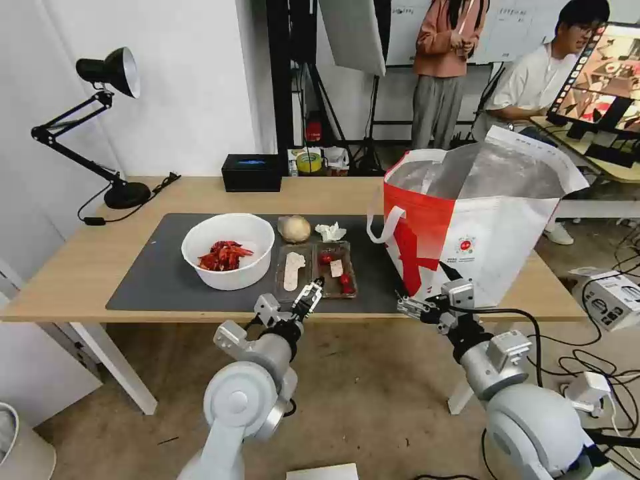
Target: Pick up the trash from the table and place it into the takeout bag.
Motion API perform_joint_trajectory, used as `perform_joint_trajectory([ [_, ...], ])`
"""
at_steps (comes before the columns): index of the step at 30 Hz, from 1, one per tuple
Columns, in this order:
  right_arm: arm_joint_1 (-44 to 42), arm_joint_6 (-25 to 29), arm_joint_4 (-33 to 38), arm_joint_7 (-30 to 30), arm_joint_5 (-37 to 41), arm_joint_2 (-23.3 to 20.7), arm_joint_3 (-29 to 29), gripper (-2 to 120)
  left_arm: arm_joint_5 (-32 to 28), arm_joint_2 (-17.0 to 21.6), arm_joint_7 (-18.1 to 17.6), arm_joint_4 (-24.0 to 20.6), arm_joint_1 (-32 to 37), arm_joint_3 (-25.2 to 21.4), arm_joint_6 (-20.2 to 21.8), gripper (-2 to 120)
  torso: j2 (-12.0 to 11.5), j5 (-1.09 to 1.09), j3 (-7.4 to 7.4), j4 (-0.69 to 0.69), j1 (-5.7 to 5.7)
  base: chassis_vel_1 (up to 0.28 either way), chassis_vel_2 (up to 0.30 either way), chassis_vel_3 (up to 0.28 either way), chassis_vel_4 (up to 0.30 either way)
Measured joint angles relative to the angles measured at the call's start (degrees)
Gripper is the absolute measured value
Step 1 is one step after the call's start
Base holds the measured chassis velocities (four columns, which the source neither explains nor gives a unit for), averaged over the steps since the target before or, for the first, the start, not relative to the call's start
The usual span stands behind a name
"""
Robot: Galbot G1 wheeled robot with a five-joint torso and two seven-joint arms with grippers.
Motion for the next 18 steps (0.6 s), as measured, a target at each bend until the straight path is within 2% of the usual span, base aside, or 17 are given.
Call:
perform_joint_trajectory([
  [18, 0.02, 1.01, -0.59, -0.04, -0.03, 0.04, 0.49, 100, 0.02, -1.03, -1.81, 5.91, -4.76, 0.64, -0.92, 100, 0.00, 0.00, 0.00, 0.00, 0.00, 0.000, 0.000, 0.000, 0.000],
])
